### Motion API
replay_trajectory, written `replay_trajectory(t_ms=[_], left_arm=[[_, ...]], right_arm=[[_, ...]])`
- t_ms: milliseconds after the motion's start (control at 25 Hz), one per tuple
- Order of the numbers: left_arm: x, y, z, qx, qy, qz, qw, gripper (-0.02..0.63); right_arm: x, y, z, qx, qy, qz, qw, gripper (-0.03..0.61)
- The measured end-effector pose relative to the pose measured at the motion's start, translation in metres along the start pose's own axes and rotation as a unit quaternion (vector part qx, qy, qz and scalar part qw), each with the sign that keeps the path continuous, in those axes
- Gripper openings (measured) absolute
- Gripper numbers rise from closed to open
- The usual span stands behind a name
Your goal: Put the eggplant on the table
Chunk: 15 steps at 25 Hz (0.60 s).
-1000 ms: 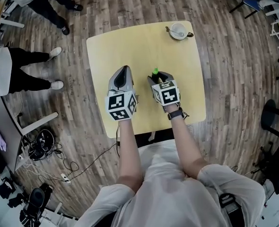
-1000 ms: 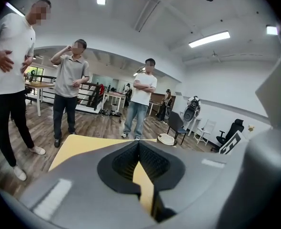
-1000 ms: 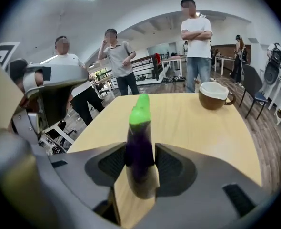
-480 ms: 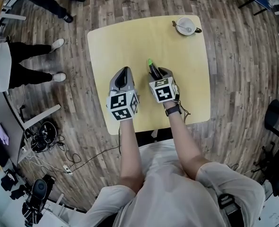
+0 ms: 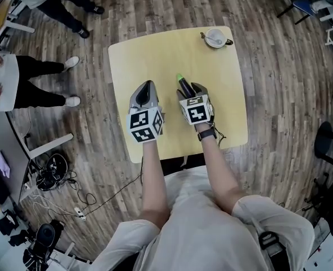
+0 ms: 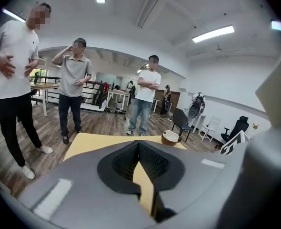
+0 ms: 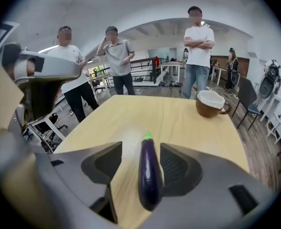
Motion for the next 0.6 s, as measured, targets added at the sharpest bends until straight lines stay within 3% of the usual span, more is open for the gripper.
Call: replay_trajectory(t_ms=[200, 400, 600], left_arm=[[0.012, -0.029, 0.0, -0.03, 0.007, 0.032, 0.999, 0.009], [0.049, -0.051, 0.01, -0.051, 0.008, 0.057, 0.997, 0.008], [0.083, -0.089, 0.01, -0.081, 0.005, 0.103, 0.9914, 0.008]], right_arm=[[0.032, -0.045, 0.002, -0.015, 0.011, 0.086, 0.996, 0.236], [0.086, -0.075, -0.006, -0.014, 0.022, 0.164, 0.986, 0.147], [0.136, -0.116, -0.024, -0.021, 0.038, 0.26, 0.965, 0.075]])
Point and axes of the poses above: the fingertips, and each gripper's own axes: x backward along the fingers, z to its right, y out of its underside, the point moved 9 cm from there along x, backward along the fingers, and after that the axes turned 10 degrees about y, right-handed, at the moved point
